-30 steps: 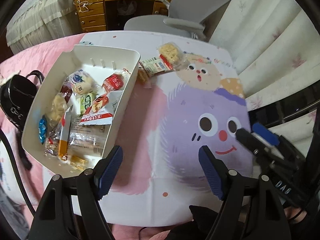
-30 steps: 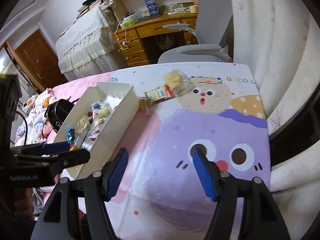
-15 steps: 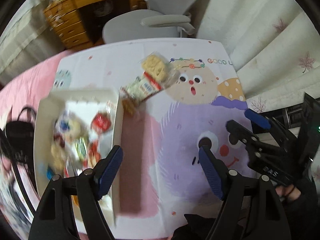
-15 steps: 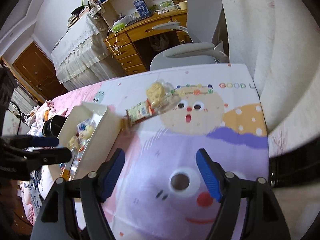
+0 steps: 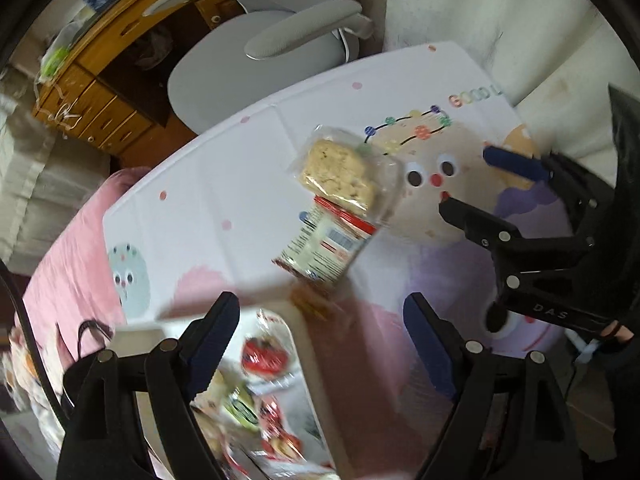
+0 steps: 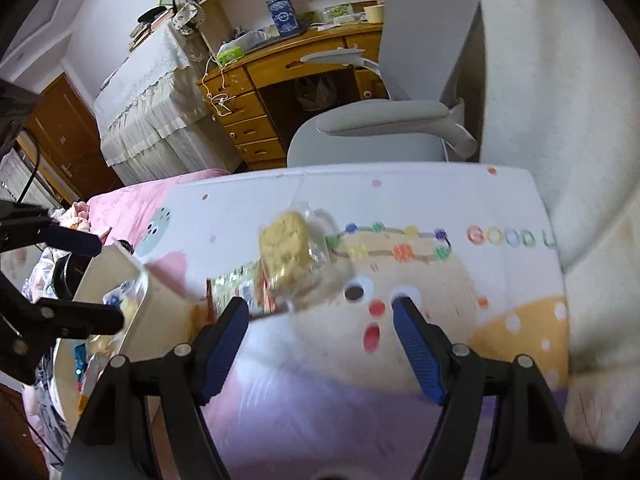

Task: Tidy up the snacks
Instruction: 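Move both tools back toward the last snack bags, then grasp the white printed snack bag with the left gripper while the right grasps the clear bread bag, then carry both bags into the white tray and open both grippers, then move the right tool back toward the small orange snack on the table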

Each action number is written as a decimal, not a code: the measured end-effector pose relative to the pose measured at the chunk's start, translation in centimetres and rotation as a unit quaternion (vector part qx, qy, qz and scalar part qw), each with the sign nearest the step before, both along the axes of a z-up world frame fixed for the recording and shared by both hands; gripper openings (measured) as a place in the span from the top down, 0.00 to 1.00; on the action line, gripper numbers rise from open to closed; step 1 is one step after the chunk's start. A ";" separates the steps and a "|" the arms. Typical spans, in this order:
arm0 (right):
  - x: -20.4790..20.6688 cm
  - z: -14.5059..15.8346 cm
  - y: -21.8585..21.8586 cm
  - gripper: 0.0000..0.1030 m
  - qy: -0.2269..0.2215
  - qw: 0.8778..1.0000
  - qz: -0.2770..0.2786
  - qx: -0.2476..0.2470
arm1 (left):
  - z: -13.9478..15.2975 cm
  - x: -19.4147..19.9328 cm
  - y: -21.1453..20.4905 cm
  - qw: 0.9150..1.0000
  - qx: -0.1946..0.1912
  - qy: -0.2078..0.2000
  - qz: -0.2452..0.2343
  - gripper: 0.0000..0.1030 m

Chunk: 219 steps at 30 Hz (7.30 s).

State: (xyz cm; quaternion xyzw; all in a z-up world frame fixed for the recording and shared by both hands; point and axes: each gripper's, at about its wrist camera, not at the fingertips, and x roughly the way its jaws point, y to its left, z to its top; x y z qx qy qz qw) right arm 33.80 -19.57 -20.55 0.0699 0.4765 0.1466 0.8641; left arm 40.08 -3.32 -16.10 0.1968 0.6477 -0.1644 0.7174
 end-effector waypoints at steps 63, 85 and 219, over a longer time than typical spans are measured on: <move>-1.2 -6.3 1.4 0.62 0.053 0.996 0.003 -0.076 | -13.7 4.8 -1.3 0.995 0.010 0.087 -0.037 0.56; -11.9 0.2 0.7 0.64 0.056 0.997 -0.021 -0.043 | -1.8 -1.9 -0.2 0.993 -0.071 0.035 0.082 0.56; -5.1 -5.4 14.1 0.49 -0.056 0.987 0.128 -0.075 | -1.6 -20.1 15.9 0.935 -0.089 -0.090 0.330 0.14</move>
